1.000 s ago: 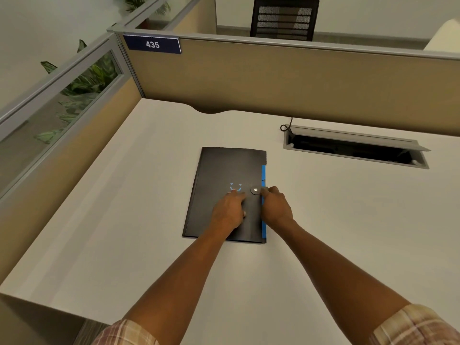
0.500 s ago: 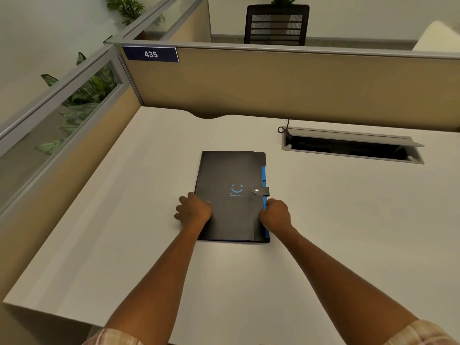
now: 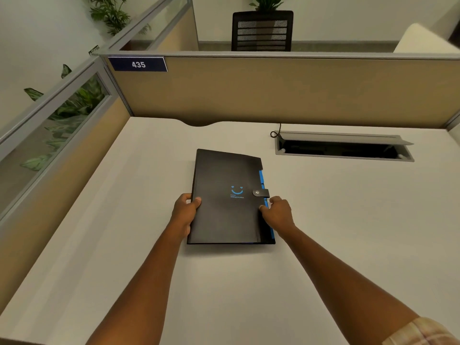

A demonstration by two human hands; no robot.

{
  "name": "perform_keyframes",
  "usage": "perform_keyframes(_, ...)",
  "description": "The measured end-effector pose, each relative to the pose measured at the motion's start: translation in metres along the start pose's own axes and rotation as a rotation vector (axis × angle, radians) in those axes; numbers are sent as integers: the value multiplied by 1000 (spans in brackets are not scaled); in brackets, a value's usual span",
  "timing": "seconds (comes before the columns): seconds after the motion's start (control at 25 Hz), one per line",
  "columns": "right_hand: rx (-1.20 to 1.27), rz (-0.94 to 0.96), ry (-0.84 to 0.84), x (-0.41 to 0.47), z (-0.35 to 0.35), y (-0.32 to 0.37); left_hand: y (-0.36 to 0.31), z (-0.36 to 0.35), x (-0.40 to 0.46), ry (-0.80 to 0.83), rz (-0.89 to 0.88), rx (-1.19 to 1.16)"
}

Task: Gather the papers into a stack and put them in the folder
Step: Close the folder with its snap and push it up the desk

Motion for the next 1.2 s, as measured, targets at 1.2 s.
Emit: perform_keyframes(1.2,-72,186,-252,156,10,56,-87,-101,141,-249,-490,851)
Point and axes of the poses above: each hand's wrist, its own x-axis towards the middle knuckle, its own z-axis out of the back of the hand, y = z × x, the point moved 1 cm from there along x, towards the middle knuckle, and after that the axes turned 2 degrees about -y, right-handed, at the moved point
